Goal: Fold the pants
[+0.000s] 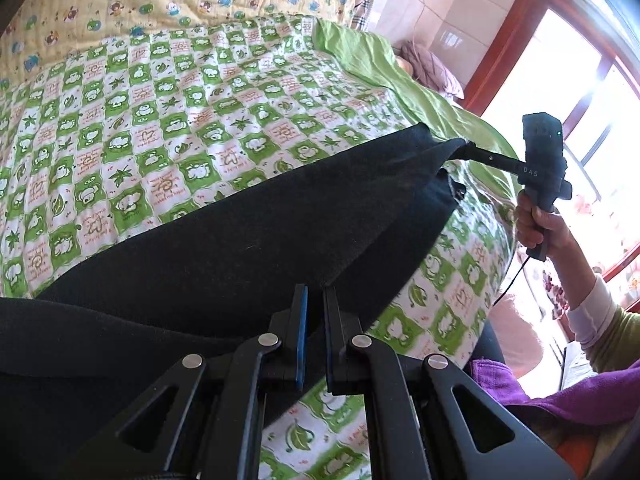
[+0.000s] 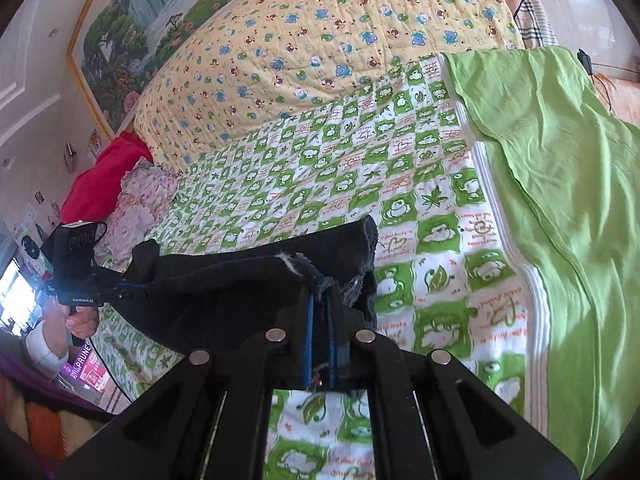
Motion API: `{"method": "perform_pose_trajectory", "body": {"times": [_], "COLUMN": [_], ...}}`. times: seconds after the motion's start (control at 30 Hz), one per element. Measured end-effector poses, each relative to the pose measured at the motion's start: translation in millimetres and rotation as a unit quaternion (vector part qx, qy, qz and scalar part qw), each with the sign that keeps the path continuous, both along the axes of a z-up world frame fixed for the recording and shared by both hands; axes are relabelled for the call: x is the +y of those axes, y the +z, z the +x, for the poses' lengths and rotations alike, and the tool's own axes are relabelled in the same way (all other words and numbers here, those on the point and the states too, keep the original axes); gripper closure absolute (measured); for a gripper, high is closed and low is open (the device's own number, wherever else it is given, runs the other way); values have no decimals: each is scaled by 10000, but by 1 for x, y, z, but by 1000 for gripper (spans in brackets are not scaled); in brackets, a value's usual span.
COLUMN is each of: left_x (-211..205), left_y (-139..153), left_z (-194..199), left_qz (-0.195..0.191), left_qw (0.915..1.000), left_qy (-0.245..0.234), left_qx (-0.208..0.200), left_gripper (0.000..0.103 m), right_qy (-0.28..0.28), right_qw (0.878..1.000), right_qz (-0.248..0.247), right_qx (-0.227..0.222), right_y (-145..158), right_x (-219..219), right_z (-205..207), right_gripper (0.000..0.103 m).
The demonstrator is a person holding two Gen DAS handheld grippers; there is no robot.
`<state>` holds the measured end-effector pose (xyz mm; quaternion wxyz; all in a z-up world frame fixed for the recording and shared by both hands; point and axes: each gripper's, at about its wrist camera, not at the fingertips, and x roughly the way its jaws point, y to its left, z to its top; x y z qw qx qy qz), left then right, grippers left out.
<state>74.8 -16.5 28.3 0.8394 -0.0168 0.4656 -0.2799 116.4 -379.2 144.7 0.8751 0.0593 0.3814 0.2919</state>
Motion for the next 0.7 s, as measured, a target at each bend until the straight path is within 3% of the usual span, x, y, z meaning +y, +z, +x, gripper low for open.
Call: {"method": "perform_pose_trajectory", "body": {"times": [0.43,0.7], "left_x": [-2,-2], "left_y": [-36,-56], "left_z": [-10,-11], "left_qz": [-55,-22], "left_qw": [9994,9989], "left_qy": [1,0], "left_qx": [349,473], "left_gripper": [98,97], "right_qy": [-246,-403], "right_qw": [9964,9925], "right_qz": [-656,-1004], "right_qx": [476,577], "right_y": [-35,-39], "right_x": [-5,0], "right_z": [-12,-25], "right_gripper": [100,100]}}
